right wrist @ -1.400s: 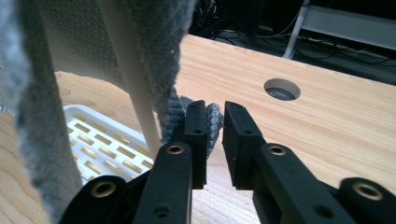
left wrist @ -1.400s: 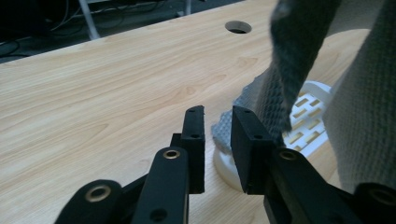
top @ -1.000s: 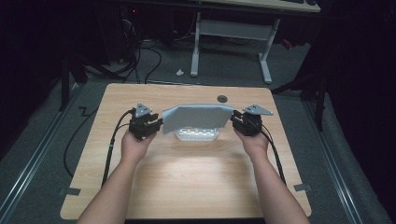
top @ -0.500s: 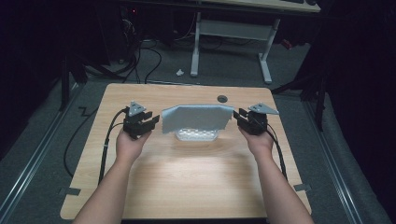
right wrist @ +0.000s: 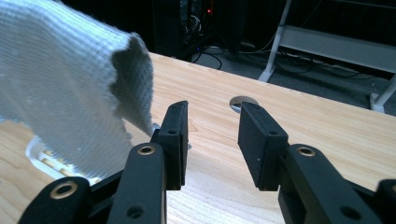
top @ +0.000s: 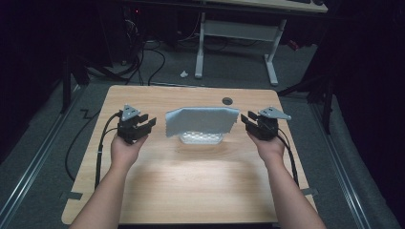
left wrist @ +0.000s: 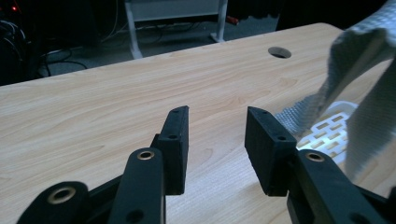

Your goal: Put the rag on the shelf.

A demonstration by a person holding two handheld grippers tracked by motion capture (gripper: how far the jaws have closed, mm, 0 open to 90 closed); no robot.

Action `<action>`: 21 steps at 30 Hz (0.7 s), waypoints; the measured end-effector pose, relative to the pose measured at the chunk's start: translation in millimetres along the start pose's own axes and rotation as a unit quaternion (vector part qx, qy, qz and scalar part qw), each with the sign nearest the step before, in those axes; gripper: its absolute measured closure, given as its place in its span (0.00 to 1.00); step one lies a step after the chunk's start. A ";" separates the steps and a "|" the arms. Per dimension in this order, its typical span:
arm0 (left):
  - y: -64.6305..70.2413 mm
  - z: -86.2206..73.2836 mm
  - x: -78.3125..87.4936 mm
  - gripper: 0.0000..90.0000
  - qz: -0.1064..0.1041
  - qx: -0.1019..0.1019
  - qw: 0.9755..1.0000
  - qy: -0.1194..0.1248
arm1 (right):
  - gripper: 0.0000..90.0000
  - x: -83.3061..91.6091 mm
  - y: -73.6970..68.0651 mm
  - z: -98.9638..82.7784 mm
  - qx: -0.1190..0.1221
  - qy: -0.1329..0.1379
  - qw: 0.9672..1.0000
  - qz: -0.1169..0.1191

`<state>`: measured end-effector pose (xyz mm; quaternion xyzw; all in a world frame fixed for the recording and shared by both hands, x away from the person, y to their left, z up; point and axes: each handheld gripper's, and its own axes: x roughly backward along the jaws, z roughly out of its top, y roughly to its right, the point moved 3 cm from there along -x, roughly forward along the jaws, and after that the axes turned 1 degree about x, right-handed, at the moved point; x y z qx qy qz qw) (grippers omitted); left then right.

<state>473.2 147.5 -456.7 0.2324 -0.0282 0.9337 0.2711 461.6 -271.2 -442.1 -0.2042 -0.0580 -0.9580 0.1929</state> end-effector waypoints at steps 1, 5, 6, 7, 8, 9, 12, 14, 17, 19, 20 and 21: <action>-0.2 -1.1 3.8 0.66 0.001 -0.001 1.000 0.002 | 0.70 3.1 -0.2 0.7 -0.002 0.004 1.000 0.000; -0.9 -7.1 21.9 0.65 0.002 0.000 1.000 0.012 | 0.69 17.1 -3.9 0.5 0.020 0.017 1.000 -0.008; -0.2 -9.2 26.4 0.64 0.003 -0.001 1.000 0.012 | 0.69 21.0 -4.9 -0.6 0.020 0.018 1.000 -0.010; 1.0 -11.7 31.0 0.64 0.003 -0.003 1.000 0.014 | 0.68 24.4 -5.8 -1.8 0.023 0.013 1.000 -0.008; 2.5 -14.4 35.8 0.63 0.001 -0.001 1.000 0.016 | 0.66 28.2 -7.7 -3.1 0.026 0.010 1.000 -0.008; 4.5 -17.4 40.6 0.63 -0.003 0.001 1.000 0.019 | 0.65 32.6 -10.0 -4.6 0.032 0.009 0.999 -0.010; 13.1 -29.4 53.5 0.62 -0.010 0.003 1.000 0.022 | 0.63 47.5 -18.8 -11.4 0.046 0.017 0.999 -0.006; 20.8 -39.3 62.0 0.61 -0.017 0.007 1.000 0.025 | 0.59 56.3 -26.4 -19.2 0.055 0.012 0.998 -0.002; 35.0 -56.5 70.3 0.60 -0.029 0.010 0.999 0.019 | 0.57 68.2 -39.6 -33.6 0.071 0.004 0.997 0.004; 47.0 -68.9 73.5 0.59 -0.038 0.007 0.999 0.011 | 0.56 76.3 -48.2 -44.1 0.075 0.004 0.997 0.011; 53.6 -74.8 74.2 0.59 -0.043 0.005 0.999 0.006 | 0.56 80.0 -52.8 -49.6 0.071 0.003 0.997 0.015; 60.7 -80.2 74.1 0.59 -0.050 0.003 0.999 -0.002 | 0.55 83.1 -57.1 -54.8 0.072 0.003 0.997 0.020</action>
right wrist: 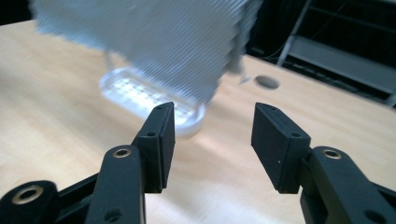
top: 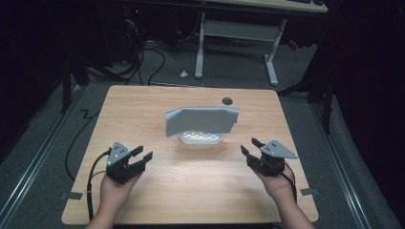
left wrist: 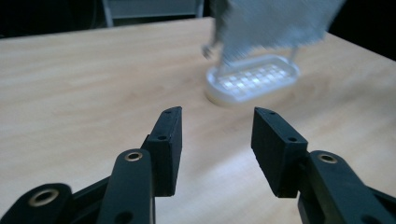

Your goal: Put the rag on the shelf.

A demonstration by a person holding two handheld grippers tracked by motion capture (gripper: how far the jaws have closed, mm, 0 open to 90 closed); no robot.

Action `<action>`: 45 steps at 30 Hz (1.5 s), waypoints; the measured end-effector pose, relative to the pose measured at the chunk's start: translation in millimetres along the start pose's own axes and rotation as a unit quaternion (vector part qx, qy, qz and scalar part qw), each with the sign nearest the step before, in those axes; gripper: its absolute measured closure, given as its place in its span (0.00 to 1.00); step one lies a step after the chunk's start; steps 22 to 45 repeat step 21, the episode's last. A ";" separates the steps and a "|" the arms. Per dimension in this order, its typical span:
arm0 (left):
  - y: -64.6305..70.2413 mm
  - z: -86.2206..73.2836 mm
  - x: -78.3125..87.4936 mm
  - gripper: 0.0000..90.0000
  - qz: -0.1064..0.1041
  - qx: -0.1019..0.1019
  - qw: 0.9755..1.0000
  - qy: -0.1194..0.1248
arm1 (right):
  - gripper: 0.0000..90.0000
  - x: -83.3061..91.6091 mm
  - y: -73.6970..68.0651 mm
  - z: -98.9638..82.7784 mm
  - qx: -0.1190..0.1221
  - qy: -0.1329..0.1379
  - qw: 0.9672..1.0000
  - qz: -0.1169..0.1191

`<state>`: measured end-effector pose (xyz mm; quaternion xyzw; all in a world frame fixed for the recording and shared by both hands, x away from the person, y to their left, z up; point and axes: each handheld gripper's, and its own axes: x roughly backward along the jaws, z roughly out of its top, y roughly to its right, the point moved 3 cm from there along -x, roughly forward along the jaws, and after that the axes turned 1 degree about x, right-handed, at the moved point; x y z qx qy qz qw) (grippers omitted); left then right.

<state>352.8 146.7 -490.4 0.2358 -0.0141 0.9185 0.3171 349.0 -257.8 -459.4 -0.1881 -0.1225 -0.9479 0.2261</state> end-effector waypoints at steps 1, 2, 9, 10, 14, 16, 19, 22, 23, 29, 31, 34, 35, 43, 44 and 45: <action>7.6 -5.2 -0.9 0.59 -0.005 -0.004 1.000 -0.007 | 0.54 2.9 -5.8 -4.5 -0.002 -0.002 1.000 0.004; 15.6 -10.4 -1.9 0.59 -0.013 -0.007 1.000 -0.011 | 0.54 5.3 -11.5 -9.1 -0.001 -0.005 1.000 0.006; 68.3 -53.8 -14.3 0.57 -0.089 -0.014 0.993 -0.076 | 0.52 9.1 -47.6 -45.3 -0.011 -0.047 0.999 0.002; 74.2 -56.1 -15.7 0.57 -0.090 -0.028 0.992 -0.088 | 0.54 8.4 -52.0 -54.8 -0.016 -0.054 0.998 -0.007; 80.8 -51.8 -17.2 0.56 -0.090 -0.045 0.992 -0.081 | 0.53 0.1 -62.3 -71.7 0.035 -0.097 0.995 0.008; 79.1 -52.0 -19.2 0.56 -0.087 -0.042 0.992 -0.083 | 0.53 -2.1 -58.1 -72.3 0.020 -0.098 0.995 0.012; 77.1 -55.5 -19.7 0.56 -0.080 -0.044 0.992 -0.089 | 0.53 -2.6 -53.9 -72.6 0.016 -0.094 0.995 0.009; 76.7 -56.3 -19.3 0.56 -0.075 -0.048 0.992 -0.091 | 0.53 -1.5 -52.3 -75.0 0.013 -0.097 0.995 0.011; 76.7 -56.3 -19.3 0.56 -0.075 -0.048 0.992 -0.091 | 0.53 -1.5 -52.3 -75.0 0.013 -0.097 0.995 0.011; 76.7 -56.3 -19.3 0.56 -0.075 -0.048 0.992 -0.091 | 0.53 -1.5 -52.3 -75.0 0.013 -0.097 0.995 0.011; 76.7 -56.3 -19.3 0.56 -0.075 -0.048 0.992 -0.091 | 0.53 -1.5 -52.3 -75.0 0.013 -0.097 0.995 0.011; 76.7 -56.3 -19.3 0.56 -0.075 -0.048 0.992 -0.091 | 0.53 -1.5 -52.3 -75.0 0.013 -0.097 0.995 0.011; 76.7 -56.3 -19.3 0.56 -0.075 -0.048 0.992 -0.091 | 0.53 -1.5 -52.3 -75.0 0.013 -0.097 0.995 0.011; 76.7 -56.3 -19.3 0.56 -0.075 -0.048 0.992 -0.091 | 0.53 -1.5 -52.3 -75.0 0.013 -0.097 0.995 0.011; 76.7 -56.3 -19.3 0.56 -0.075 -0.048 0.992 -0.091 | 0.53 -1.5 -52.3 -75.0 0.013 -0.097 0.995 0.011; 76.7 -56.3 -19.3 0.56 -0.075 -0.048 0.992 -0.091 | 0.53 -1.5 -52.3 -75.0 0.013 -0.097 0.995 0.011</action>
